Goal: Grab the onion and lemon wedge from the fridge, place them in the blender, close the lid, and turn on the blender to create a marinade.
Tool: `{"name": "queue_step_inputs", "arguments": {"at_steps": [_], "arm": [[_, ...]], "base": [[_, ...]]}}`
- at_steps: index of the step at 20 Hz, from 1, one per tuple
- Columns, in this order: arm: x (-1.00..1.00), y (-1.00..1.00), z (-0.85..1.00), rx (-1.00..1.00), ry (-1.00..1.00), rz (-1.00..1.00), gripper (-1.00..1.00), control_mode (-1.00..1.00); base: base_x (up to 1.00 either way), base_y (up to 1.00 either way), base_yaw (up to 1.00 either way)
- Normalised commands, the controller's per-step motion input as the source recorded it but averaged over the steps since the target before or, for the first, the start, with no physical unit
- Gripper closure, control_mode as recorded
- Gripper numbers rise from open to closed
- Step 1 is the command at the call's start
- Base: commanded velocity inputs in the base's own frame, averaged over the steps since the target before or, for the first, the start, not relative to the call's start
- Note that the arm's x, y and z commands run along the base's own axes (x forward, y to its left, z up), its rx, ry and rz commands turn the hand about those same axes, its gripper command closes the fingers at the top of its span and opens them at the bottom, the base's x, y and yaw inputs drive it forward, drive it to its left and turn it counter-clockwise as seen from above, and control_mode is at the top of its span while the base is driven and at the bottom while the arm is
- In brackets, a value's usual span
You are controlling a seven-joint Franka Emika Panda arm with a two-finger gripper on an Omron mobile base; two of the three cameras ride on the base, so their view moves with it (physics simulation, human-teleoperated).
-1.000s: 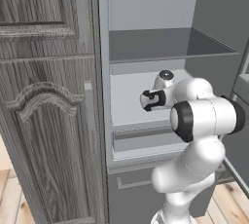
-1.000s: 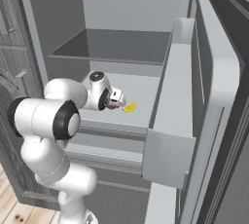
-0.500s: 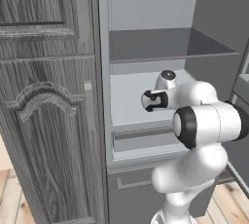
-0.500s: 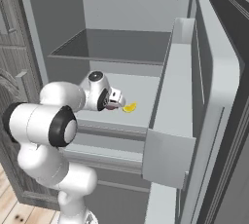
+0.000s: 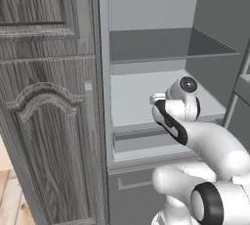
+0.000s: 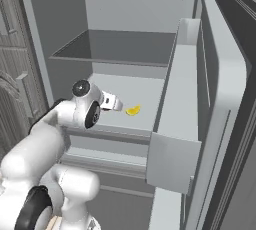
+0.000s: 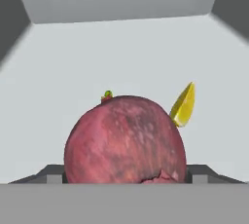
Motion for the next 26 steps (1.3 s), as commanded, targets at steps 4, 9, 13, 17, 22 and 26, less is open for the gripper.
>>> {"name": "queue_step_inputs", "arguments": {"at_steps": [4,9,13,17,22,26], "arm": [[-1.0,0.0,1.0,0.0,-0.09,0.0,1.0,-1.0],[-1.0,0.0,1.0,0.0,-0.03,0.0,1.0,-1.0],[-1.0,0.04,0.94,0.0,0.03,0.0,1.0,-1.0],[-1.0,0.17,0.9,0.0,0.18,0.01,1.0,-1.0],[-0.65,0.36,0.79,-0.06,0.33,0.04,1.0,-1.0],[-0.06,0.01,0.01,0.0,0.03,0.01,1.0,-1.0]], "base": [[0.0,0.0,0.0],[0.0,0.0,0.0],[0.0,0.0,0.0],[0.0,0.0,0.0],[0.0,0.0,0.0],[0.0,0.0,0.0]]}}
